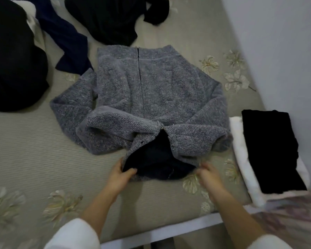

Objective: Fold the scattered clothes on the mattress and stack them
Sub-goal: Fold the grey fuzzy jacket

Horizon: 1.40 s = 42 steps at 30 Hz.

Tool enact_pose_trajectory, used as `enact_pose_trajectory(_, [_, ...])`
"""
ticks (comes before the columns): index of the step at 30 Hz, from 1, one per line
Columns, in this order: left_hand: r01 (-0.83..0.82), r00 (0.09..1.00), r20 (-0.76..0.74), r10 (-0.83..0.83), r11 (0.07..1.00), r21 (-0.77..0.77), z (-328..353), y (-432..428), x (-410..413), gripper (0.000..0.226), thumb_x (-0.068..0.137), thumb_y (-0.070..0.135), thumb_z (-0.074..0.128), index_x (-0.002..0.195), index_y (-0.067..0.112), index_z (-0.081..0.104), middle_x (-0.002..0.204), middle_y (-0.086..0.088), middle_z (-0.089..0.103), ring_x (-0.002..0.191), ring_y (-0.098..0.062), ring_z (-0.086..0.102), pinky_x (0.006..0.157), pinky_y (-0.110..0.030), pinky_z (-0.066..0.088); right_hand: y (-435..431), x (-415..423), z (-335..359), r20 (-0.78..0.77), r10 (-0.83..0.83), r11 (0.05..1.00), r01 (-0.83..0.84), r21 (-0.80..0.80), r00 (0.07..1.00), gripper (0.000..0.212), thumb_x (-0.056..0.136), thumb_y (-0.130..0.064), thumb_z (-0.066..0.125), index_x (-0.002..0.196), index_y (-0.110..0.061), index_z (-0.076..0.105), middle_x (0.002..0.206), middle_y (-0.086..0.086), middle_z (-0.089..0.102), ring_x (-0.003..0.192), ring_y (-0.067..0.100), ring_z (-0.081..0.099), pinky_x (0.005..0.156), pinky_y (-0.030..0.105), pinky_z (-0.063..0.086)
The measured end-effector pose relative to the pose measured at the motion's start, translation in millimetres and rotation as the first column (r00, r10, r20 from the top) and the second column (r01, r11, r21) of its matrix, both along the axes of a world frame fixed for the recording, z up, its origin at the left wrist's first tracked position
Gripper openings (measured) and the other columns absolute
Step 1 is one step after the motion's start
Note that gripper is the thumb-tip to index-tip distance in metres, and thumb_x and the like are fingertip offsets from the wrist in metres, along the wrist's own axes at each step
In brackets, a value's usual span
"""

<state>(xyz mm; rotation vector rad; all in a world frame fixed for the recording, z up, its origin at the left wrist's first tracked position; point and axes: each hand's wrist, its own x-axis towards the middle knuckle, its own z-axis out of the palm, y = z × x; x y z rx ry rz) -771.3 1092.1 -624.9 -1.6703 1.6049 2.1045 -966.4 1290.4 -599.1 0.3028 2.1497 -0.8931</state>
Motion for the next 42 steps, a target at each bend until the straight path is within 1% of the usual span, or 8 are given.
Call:
enact_pose_trajectory(4, [0.048,0.996,-0.068,-0.056,0.993,-0.104,1,0,-14,0.011,0.092,0.025,0.062,0.098,0.018,0.068,0.092,0.002,0.072,0.084,-0.008,0.066,0.072,-0.024,0.053,-13,-1,-25,-0.081,0.270,0.963,-0.270,0.004,0.959,0.077,0.055,-0.046,0.080,0.123,-0.023,0.054,0.123,-0.001,0.057,0.113,0.020,0.055,0.101,0.045,0.044])
enact_pose_trajectory(8, [0.064,0.987,-0.147,-0.069,0.997,-0.040,15,6,-16,0.011,0.094,0.030,0.056,0.102,0.028,0.064,0.097,0.011,0.071,0.091,-0.006,0.066,0.079,-0.021,0.052,-20,4,-34,-0.243,0.622,0.772,-0.530,0.350,0.745,0.017,0.080,-0.035,0.069,0.087,-0.023,0.060,0.102,0.003,0.055,0.107,0.024,0.050,0.099,0.045,0.039])
enact_pose_trajectory(12, [0.344,0.939,-0.024,-0.343,0.939,0.012,36,16,1,0.008,0.086,0.012,0.069,0.083,0.020,0.065,0.061,0.018,0.068,0.062,0.005,0.066,0.051,-0.008,0.045,4,18,-23,-0.098,0.640,0.768,-0.630,0.119,0.762,0.029,0.082,-0.022,0.063,0.065,-0.020,0.039,0.061,-0.004,0.045,0.067,0.018,0.046,0.068,0.039,0.043])
enact_pose_trajectory(19, [0.742,0.381,0.130,-0.915,0.387,0.547,46,46,57,0.005,0.082,0.018,0.064,0.077,0.017,0.063,0.073,0.003,0.064,0.060,-0.011,0.060,0.048,-0.019,0.048,84,54,-5,0.508,0.768,0.480,-0.875,-0.056,0.389,0.059,0.058,-0.049,0.064,0.089,0.001,0.066,0.092,0.015,0.070,0.087,0.027,0.068,0.079,0.043,0.055])
enact_pose_trajectory(24, [0.609,0.665,0.173,-0.727,0.661,0.438,39,35,51,0.012,0.093,0.029,0.056,0.093,0.018,0.060,0.070,0.001,0.061,0.058,-0.014,0.056,0.044,-0.020,0.044,60,42,10,0.393,0.738,0.585,-0.810,0.031,0.548,0.054,0.069,-0.051,0.076,0.049,-0.020,0.037,0.046,-0.005,0.035,0.041,0.007,0.034,0.048,0.026,0.028])
enact_pose_trajectory(28, [-0.030,0.937,0.348,0.011,0.998,0.047,8,-4,43,0.012,0.087,0.016,0.056,0.081,0.009,0.064,0.074,-0.009,0.065,0.070,-0.022,0.058,0.058,-0.026,0.045,26,21,25,0.362,0.611,0.777,-0.622,-0.102,0.704,0.034,0.068,-0.037,0.080,0.060,-0.021,0.051,0.058,-0.003,0.046,0.060,0.014,0.045,0.056,0.026,0.034])
enact_pose_trajectory(32, [-0.661,0.749,0.132,0.649,0.720,0.210,-23,-53,35,0.023,0.096,0.006,0.038,0.084,0.010,0.057,0.073,-0.008,0.066,0.075,-0.023,0.059,0.066,-0.031,0.057,8,11,38,0.349,0.517,0.855,-0.449,-0.261,0.782,0.018,0.066,-0.020,0.078,0.065,-0.023,0.060,0.067,-0.002,0.058,0.071,0.012,0.053,0.070,0.032,0.035])
enact_pose_trajectory(42, [-0.594,0.770,-0.151,0.620,0.783,0.183,-24,-139,-9,0.043,0.088,0.040,0.060,0.122,0.015,0.061,0.113,-0.008,0.068,0.103,-0.023,0.065,0.082,-0.035,0.055,-28,4,12,0.283,-0.132,0.939,0.211,-0.270,0.950,0.022,0.087,-0.001,0.059,0.108,-0.008,0.058,0.094,0.011,0.065,0.085,0.025,0.062,0.076,0.040,0.051])
